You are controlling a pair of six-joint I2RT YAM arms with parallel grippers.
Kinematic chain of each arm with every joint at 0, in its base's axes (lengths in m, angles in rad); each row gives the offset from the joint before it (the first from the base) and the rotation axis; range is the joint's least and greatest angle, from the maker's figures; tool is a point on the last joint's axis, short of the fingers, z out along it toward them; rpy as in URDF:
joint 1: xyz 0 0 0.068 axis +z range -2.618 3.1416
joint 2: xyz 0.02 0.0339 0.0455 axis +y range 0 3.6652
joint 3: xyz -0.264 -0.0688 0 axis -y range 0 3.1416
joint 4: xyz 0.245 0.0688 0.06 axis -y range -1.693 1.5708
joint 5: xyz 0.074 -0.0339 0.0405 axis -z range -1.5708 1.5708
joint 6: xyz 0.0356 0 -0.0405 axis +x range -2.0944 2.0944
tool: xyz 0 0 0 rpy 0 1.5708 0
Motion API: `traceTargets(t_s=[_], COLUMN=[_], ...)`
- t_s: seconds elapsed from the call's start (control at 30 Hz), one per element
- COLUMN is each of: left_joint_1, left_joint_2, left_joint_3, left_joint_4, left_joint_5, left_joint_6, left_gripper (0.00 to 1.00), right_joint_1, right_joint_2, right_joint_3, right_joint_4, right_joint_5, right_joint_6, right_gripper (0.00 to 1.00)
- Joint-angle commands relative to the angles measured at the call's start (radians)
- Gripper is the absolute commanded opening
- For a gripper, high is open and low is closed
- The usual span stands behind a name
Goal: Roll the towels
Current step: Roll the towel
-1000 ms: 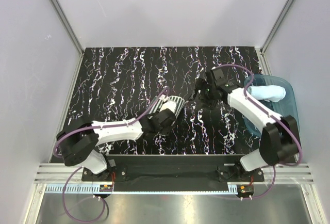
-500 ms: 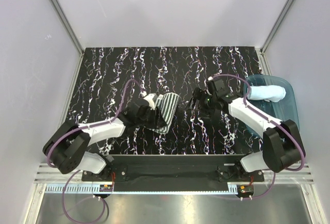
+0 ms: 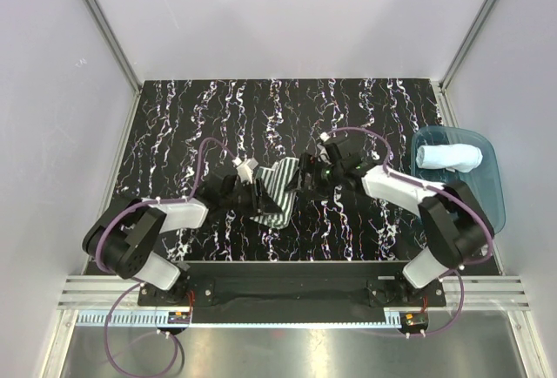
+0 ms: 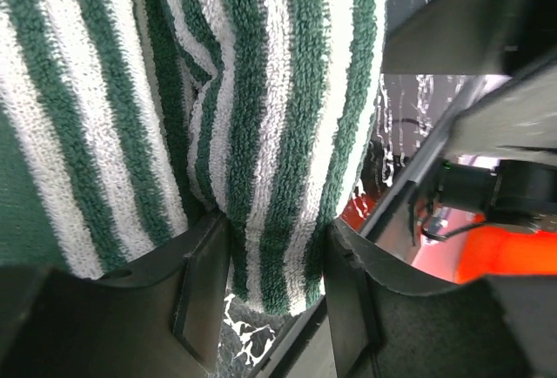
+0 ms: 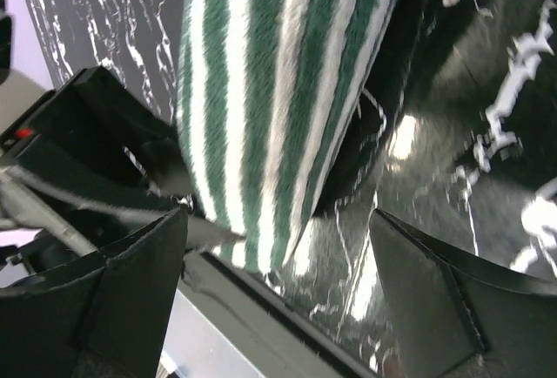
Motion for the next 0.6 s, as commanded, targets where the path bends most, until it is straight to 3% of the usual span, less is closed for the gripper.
traceTargets(t_s=[0.0, 0.4, 0.5, 0.53, 0.57], left_joint_1=[0.019, 0.084, 0.087, 0.087, 0.088], left_joint_2=[0.033, 0.059, 0.062, 0.062, 0.064], left_joint_3=[-0.034, -0.061, -0.059, -0.056, -0.056], left_joint_4=[0.020, 0.046, 0.049, 0.046, 0.041], left_joint_5=[0.087, 0.159, 0.165, 0.164, 0.162], left_joint_6=[-0.023, -0.038, -0.044, -0.044, -0.041], left_gripper=[0.46, 0.45, 0.46, 0.46, 0.48], right_joint_1=[0.014, 0.046, 0.050, 0.055, 0.055], right_joint_2=[0.059, 0.227, 0.254, 0.265, 0.270], right_joint_3=[0.038, 0.085, 0.077, 0.074, 0.071], right_joint_4=[0.156, 0.272, 0.298, 0.306, 0.321], right_joint_5=[-0.016, 0.001, -0.004, -0.007, -0.010], right_joint_6=[0.010, 0.019, 0.031, 0.034, 0.036], right_gripper=[0.92, 0.88, 0.76, 0.64, 0.59])
